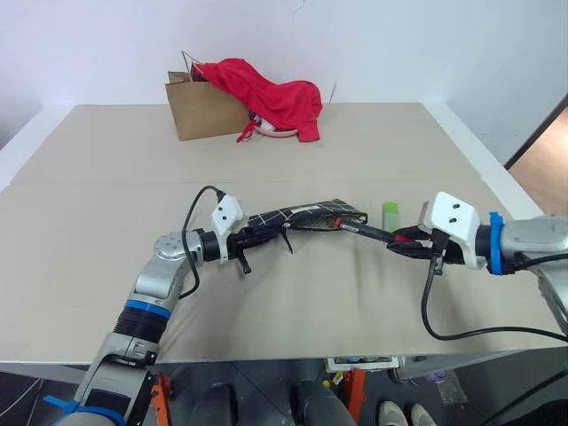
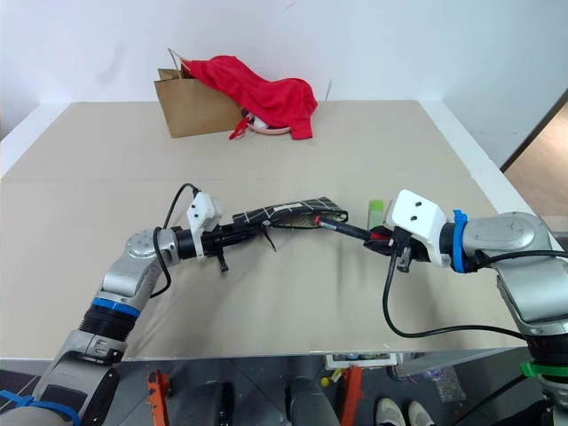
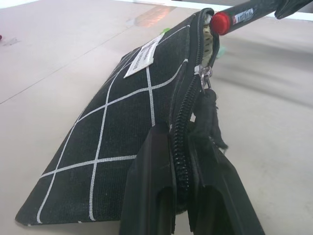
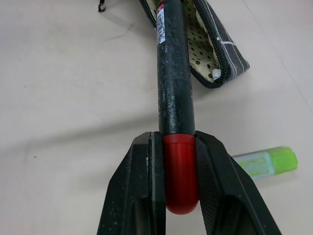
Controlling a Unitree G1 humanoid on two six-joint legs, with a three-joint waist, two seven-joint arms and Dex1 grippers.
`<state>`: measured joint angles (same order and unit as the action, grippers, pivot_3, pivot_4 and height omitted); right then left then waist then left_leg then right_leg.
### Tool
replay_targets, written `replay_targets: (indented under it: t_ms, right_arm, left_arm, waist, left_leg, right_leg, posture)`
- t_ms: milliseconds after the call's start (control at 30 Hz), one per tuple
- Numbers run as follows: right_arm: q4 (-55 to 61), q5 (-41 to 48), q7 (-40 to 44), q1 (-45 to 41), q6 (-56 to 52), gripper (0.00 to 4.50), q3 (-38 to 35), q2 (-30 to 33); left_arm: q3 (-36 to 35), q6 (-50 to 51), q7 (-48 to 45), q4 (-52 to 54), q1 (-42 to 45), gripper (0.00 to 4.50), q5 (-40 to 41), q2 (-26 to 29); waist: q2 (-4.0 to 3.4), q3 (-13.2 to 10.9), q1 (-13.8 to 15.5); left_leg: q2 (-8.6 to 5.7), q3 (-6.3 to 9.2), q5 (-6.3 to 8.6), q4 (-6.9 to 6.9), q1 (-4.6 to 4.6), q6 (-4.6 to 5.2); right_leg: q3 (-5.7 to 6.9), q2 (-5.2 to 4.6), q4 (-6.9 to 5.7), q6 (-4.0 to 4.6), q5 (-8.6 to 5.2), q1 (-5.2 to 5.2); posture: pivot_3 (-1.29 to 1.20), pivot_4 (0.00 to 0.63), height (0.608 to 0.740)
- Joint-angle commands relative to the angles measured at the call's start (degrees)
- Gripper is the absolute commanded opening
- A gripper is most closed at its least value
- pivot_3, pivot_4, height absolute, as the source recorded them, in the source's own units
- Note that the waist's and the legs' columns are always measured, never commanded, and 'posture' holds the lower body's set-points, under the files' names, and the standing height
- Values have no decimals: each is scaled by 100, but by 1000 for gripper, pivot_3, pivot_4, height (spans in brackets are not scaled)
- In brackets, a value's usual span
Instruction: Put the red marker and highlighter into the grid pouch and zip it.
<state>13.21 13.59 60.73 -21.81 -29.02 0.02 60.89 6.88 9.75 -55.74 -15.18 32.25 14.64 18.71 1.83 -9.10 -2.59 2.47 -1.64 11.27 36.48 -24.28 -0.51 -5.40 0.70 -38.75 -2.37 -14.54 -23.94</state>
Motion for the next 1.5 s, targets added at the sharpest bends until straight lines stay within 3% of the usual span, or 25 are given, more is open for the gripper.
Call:
replay_targets:
  t_ms: [33, 467, 700, 767, 800, 833, 1133, 1300, 1500]
  right_arm:
    - [-199, -257, 6, -431, 229, 553, 258, -124]
    - [-1490, -1763, 296, -2334, 1044, 553, 2148, -1389]
    - [-1520, -2071, 345, -2588, 1098, 553, 2401, -1998]
    - [-1527, -2095, 366, -2551, 1114, 553, 2342, -2005]
    - [-1528, -2113, 360, -2527, 1130, 1583, 2312, -1989]
    - [-1534, -2130, 337, -2503, 1139, 1963, 2272, -1969]
    - [-1473, -1763, 342, -2185, 962, 1963, 1321, -1226]
    - [-1329, -1212, 340, -1662, 675, 1963, 299, -695]
    - [-1120, -612, -29, -931, -305, 1963, -548, -786]
  left_arm:
    - [-50, -90, -44, 136, 105, 0, 44, 23]
    - [-43, -114, -131, 32, 143, 0, 31, 18]
    - [-55, -114, -97, 48, 123, 0, 27, 20]
    - [-59, -119, -90, 49, 121, 0, 26, 23]
    - [-62, -121, -88, 49, 121, 0, 26, 24]
    - [-65, -123, -87, 49, 122, 0, 26, 26]
    - [-101, -42, -66, 40, 162, 0, 90, -27]
    - [-288, 361, 62, 141, 192, 0, 397, -150]
    - [-319, 520, 99, 221, 186, 0, 452, -101]
  waist:
    - [0, 0, -2]
    - [-2, -1, 0]
    - [-2, -1, 7]
    - [-2, -1, 8]
    - [-2, -1, 8]
    - [-2, -1, 9]
    - [-2, -1, 14]
    - [-2, -1, 15]
    - [-2, -1, -4]
  left_leg:
    - [0, 0, 0, 0, 0, 0]
    - [5, -3, -1, 0, -1, -1]
    - [4, 0, 0, -1, -13, -1]
    - [2, 1, 0, 0, -14, -1]
    - [2, 1, 0, 1, -14, -1]
    - [1, 1, 0, 2, -14, -1]
    - [1, 3, 0, 2, -15, -1]
    - [1, 4, 0, 1, -15, 0]
    - [1, 3, 0, 1, -6, 0]
  right_leg:
    - [0, 0, 0, 0, 0, 0]
    - [-2, 6, -5, 8, 4, -9]
    - [5, 3, -7, 38, 17, -16]
    - [5, 1, -7, 38, 17, -16]
    - [5, 1, -7, 38, 17, -16]
    - [5, 0, -7, 38, 17, -15]
    - [8, 0, -8, 39, 18, -15]
    - [10, 0, -7, 37, 16, -14]
    - [4, 2, -10, 35, 16, -8]
  posture:
    - [0, 150, 740]
    - [0, 150, 740]
    - [0, 150, 740]
    - [0, 150, 740]
    - [0, 150, 740]
    - [0, 150, 740]
    - [0, 150, 740]
    - [0, 150, 740]
    - [0, 150, 740]
